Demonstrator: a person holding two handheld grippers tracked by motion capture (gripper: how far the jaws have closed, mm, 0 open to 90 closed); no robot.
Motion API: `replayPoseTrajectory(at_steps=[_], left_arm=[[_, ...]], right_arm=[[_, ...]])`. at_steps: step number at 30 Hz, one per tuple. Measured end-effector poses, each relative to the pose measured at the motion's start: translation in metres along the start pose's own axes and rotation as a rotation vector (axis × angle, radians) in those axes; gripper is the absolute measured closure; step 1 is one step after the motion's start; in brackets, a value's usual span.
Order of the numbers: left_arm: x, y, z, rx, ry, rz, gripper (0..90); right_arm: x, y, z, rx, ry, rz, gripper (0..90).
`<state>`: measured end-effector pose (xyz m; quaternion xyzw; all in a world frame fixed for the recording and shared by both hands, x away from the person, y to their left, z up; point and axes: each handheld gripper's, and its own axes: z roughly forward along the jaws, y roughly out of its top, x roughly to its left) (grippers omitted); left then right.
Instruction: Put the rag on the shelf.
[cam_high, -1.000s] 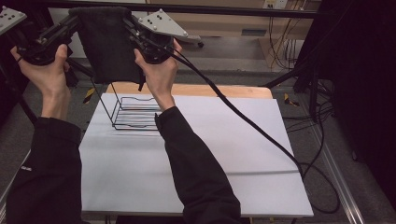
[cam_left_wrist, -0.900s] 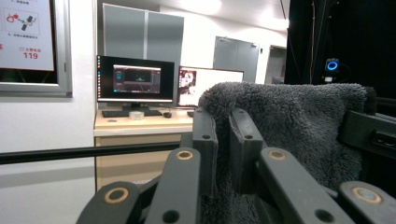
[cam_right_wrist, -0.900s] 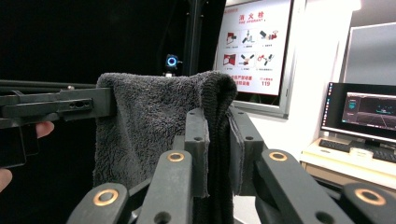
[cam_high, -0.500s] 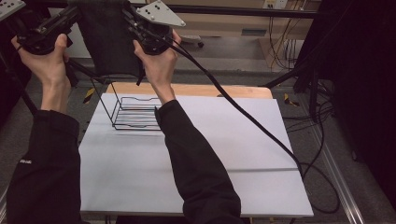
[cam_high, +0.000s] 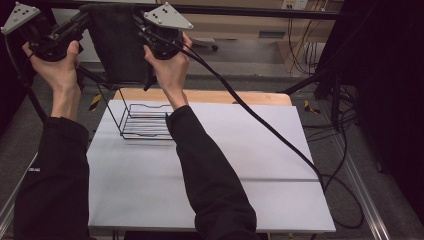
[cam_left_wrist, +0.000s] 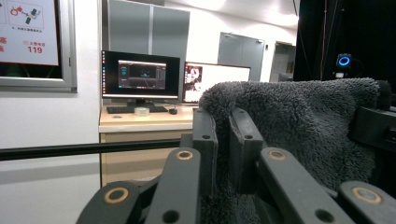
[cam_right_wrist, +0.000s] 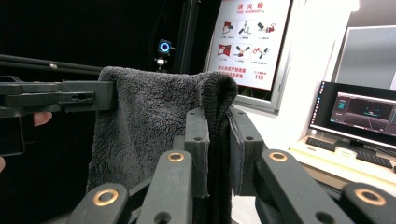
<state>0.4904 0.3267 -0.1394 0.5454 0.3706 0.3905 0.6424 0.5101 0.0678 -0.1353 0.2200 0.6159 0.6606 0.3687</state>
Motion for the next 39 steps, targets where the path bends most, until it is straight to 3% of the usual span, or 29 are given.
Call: replayPoseTrajectory(at_steps=[13,17,23,30,33,39], left_arm=[[0.002,-0.023,0.007,0.036,-0.012,0.001,82.3],[0.005,-0.026,0.007,0.036,0.003,0.002,82.3],[0.011,-0.032,0.005,0.065,0.04,0.035,82.4],[0.016,-0.047,0.0,0.088,0.047,0.033,82.4],[0.016,-0.039,-0.003,0.056,0.029,0.009,82.4],[0.008,-0.009,-0.004,-0.004,0.031,0.033,82.3]], right_arm=[[-0.006,-0.022,0.0,0.046,0.004,0.011,80.0],[-0.006,-0.024,0.003,0.039,0.017,0.024,80.0],[-0.003,-0.033,0.012,0.062,0.035,0.053,80.0],[0.002,-0.042,0.015,0.112,0.059,0.037,79.8],[0.0,-0.038,0.015,0.105,0.071,0.058,79.9],[-0.007,-0.011,0.016,0.049,0.075,0.068,79.9]])
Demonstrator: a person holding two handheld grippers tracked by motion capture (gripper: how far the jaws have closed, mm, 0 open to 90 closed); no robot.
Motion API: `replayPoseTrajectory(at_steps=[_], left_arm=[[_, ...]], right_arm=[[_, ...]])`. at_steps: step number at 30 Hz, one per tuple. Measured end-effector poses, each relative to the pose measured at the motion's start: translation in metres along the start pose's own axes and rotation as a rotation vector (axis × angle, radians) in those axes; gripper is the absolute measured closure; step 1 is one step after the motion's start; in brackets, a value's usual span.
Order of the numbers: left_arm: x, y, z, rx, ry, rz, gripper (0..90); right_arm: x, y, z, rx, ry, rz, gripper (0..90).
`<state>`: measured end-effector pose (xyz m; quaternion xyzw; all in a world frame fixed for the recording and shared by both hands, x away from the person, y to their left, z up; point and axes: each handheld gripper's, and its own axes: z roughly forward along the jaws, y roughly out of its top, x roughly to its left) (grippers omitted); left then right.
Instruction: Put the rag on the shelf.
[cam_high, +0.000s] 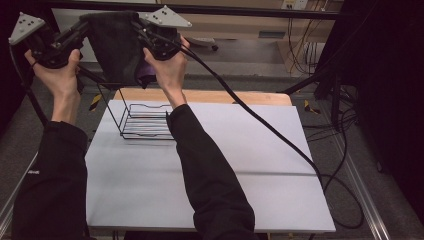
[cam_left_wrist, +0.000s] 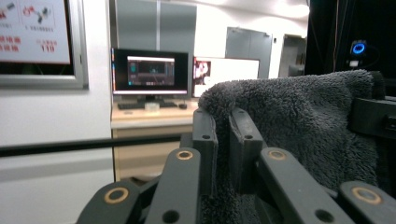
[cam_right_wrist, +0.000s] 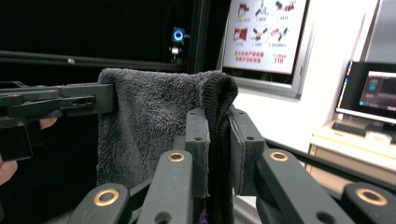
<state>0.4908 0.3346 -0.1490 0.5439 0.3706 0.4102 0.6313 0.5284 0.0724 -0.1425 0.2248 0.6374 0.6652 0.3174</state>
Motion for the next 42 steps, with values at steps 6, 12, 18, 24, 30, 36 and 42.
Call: replayPoseTrajectory(at_steps=[6,12,18,24,30,36,42], left_arm=[[-0.008,0.016,0.001,-0.039,-0.017,0.022,82.3],[-0.012,0.022,0.003,-0.053,-0.019,0.023,82.3],[-0.007,0.003,0.001,-0.02,-0.031,0.011,82.3],[-0.003,-0.019,0.0,0.023,-0.045,-0.011,82.3],[-0.003,-0.034,-0.003,0.06,-0.063,-0.004,82.2],[-0.005,-0.041,-0.009,0.085,-0.077,0.005,82.2],[-0.003,-0.046,-0.017,0.112,-0.086,-0.004,82.3]], right_arm=[[-0.011,0.018,-0.002,-0.045,0.001,0.025,80.0],[-0.013,0.027,-0.005,-0.056,-0.007,0.002,80.1],[-0.006,0.014,-0.008,-0.012,-0.007,-0.011,80.0],[-0.001,-0.005,-0.012,0.031,-0.004,-0.028,80.0],[-0.002,-0.025,-0.016,0.063,-0.001,-0.001,80.0],[0.0,-0.037,-0.02,0.087,0.013,0.016,80.0],[0.006,-0.041,-0.025,0.109,0.028,-0.011,80.0]])
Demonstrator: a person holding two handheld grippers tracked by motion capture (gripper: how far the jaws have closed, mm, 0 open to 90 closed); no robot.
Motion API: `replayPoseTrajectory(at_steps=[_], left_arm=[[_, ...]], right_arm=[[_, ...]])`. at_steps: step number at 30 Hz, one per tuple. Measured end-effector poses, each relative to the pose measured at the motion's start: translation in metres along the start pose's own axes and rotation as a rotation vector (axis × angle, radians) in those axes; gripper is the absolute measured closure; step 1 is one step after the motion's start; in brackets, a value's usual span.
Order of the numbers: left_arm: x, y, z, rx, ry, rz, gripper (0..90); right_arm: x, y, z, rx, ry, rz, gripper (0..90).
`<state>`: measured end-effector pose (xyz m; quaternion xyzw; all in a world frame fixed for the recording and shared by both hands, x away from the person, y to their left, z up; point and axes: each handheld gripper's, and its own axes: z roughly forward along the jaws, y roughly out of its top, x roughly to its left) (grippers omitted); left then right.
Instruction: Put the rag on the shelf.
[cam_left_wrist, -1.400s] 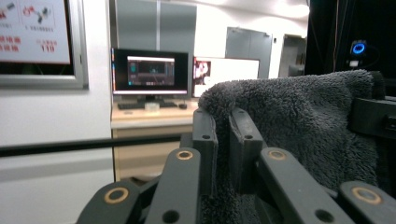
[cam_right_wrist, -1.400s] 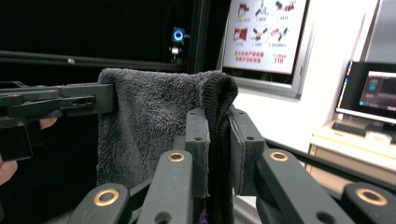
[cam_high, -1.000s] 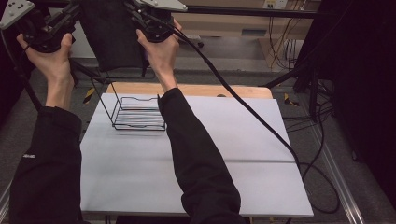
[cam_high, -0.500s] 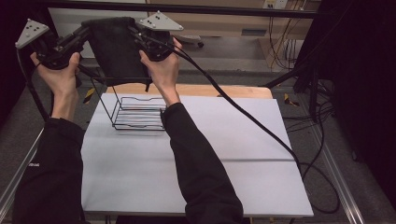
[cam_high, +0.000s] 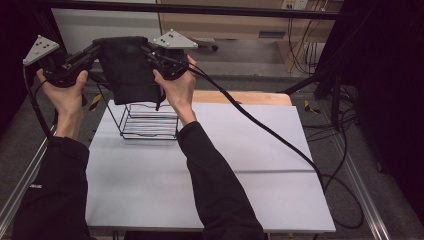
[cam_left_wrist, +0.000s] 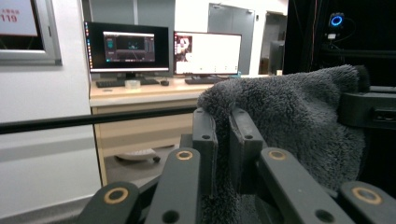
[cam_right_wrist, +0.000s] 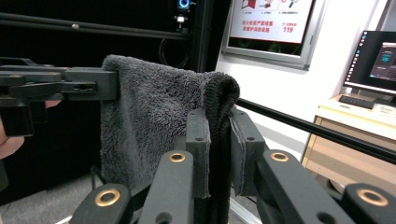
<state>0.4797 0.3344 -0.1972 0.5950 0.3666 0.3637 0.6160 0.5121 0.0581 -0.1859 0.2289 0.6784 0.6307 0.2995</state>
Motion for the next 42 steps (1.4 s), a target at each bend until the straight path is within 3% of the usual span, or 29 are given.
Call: replayPoseTrajectory(at_steps=[12,18,27,42], left_arm=[[-0.002,-0.005,-0.012,0.001,-0.023,0.001,82.3],[-0.004,-0.009,-0.016,0.006,-0.031,0.015,82.3],[-0.003,-0.021,-0.026,-0.001,-0.034,-0.005,82.3],[-0.006,-0.03,-0.034,0.021,-0.044,0.027,82.1]], right_arm=[[0.01,-0.002,-0.007,0.016,0.004,-0.033,79.9],[0.011,-0.009,-0.012,0.011,0.019,-0.021,80.0],[0.021,-0.014,-0.016,0.015,0.038,-0.046,79.9],[0.033,-0.021,-0.021,0.063,0.03,-0.077,79.7]])
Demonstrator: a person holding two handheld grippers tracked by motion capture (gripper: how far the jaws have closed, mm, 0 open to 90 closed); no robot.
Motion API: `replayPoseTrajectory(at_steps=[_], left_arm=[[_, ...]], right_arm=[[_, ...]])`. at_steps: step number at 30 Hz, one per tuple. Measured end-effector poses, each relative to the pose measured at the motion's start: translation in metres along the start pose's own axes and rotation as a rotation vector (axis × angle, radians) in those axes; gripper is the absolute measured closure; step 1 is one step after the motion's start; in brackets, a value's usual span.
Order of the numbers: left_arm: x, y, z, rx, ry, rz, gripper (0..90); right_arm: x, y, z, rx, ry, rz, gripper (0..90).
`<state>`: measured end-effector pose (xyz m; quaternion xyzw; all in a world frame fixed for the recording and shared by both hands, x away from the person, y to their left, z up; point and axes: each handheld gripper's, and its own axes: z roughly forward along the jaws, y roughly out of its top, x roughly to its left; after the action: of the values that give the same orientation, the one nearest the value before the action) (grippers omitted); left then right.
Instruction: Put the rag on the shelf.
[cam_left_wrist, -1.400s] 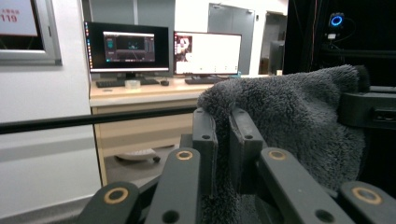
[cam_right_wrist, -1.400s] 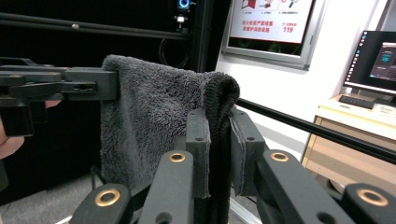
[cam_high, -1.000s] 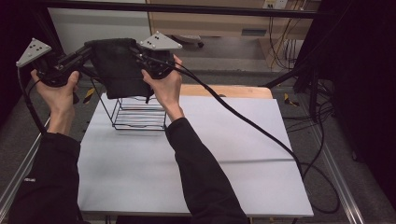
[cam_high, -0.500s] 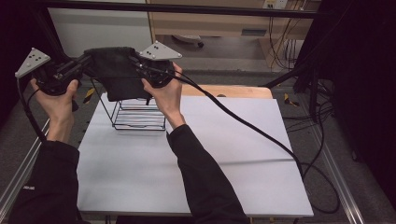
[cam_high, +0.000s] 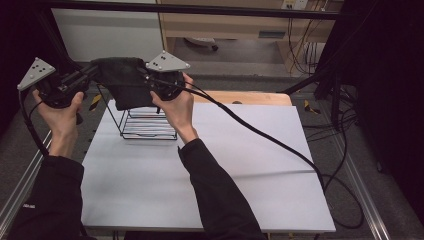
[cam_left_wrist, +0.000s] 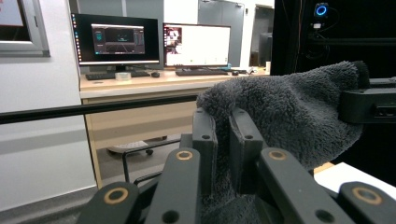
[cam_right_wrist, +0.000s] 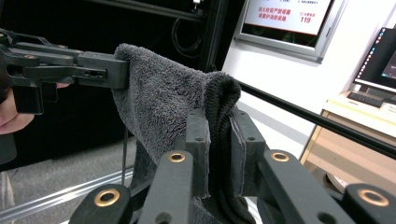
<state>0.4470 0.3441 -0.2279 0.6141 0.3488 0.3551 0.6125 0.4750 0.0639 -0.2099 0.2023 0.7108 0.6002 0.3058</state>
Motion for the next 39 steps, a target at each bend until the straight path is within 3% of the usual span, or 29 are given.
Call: replayPoseTrajectory(at_steps=[9,16,26,29,39], left_arm=[[-0.005,-0.011,-0.01,0.012,-0.002,-0.004,81.6],[-0.009,-0.02,-0.012,0.037,0.012,0.034,81.2],[-0.008,-0.032,-0.014,0.063,-0.003,0.012,79.8],[-0.01,-0.031,-0.016,0.087,-0.005,0.012,77.5],[-0.016,-0.037,-0.024,0.178,0.004,0.009,68.5]], right_arm=[[0.009,-0.003,-0.005,0.046,0.03,-0.006,79.5],[0.015,-0.008,-0.004,0.084,0.026,-0.034,79.5],[0.019,-0.015,-0.003,0.124,0.027,-0.043,78.8],[0.015,-0.021,-0.005,0.116,0.044,0.014,78.0],[0.015,-0.031,-0.014,0.165,0.092,0.059,66.5]])
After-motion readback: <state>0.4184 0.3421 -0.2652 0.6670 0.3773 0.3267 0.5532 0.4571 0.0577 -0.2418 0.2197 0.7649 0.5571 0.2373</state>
